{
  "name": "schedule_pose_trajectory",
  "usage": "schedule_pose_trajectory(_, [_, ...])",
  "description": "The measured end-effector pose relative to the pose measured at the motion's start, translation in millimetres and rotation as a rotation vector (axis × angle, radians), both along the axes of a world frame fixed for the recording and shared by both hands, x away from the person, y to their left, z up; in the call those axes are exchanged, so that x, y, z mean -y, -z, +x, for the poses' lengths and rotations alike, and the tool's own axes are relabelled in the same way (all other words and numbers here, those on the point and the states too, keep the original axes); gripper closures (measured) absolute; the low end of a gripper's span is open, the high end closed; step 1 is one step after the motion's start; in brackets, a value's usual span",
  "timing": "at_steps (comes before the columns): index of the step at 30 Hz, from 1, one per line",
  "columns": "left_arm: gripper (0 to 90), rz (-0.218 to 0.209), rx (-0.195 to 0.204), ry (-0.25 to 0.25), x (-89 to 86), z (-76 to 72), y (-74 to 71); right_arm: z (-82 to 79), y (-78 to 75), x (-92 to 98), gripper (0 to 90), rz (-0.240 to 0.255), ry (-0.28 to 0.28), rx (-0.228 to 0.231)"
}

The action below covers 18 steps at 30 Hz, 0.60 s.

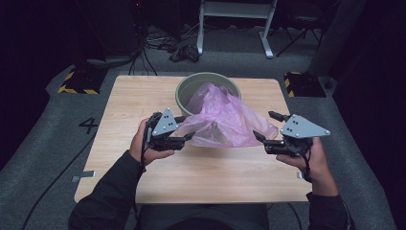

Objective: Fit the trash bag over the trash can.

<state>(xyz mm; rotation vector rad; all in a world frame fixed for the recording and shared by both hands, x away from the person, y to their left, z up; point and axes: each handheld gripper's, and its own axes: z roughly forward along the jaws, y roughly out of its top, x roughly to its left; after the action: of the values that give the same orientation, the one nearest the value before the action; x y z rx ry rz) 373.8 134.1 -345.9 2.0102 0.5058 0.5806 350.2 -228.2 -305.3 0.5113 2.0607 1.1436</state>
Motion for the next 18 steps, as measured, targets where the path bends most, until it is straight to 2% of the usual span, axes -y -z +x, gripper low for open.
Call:
schedule_pose_trajectory(4, [28.9,-0.002,-0.017,-0.028,3.0,1.1,2.5,0.0,-2.6,-7.2,24.9,-0.048,0.012,0.024])
schedule_pose_trajectory(8, [28.8,-0.05,-0.067,-0.056,-1.9,6.6,8.8,-5.4,-9.6,-6.7,25.2,-0.015,-0.015,0.053])
schedule_pose_trajectory(10, [23.9,-0.071,-0.088,-0.049,-4.7,8.3,11.8,-9.3,-14.6,-9.7,25.2,-0.021,-0.028,0.077])
schedule_pose_trajectory(13, [20.4,-0.074,-0.105,-0.044,-5.2,8.7,15.6,-12.8,-19.5,-16.5,25.2,-0.021,-0.06,0.085])
schedule_pose_trajectory(16, [19.4,-0.074,-0.115,-0.023,-3.3,7.9,20.1,-12.9,-20.1,-25.5,26.2,-0.009,-0.121,0.065])
schedule_pose_trajectory(18, [19.1,-0.068,-0.121,-0.026,-1.8,7.8,22.5,-8.3,-14.2,-34.3,26.2,-0.03,-0.144,0.031])
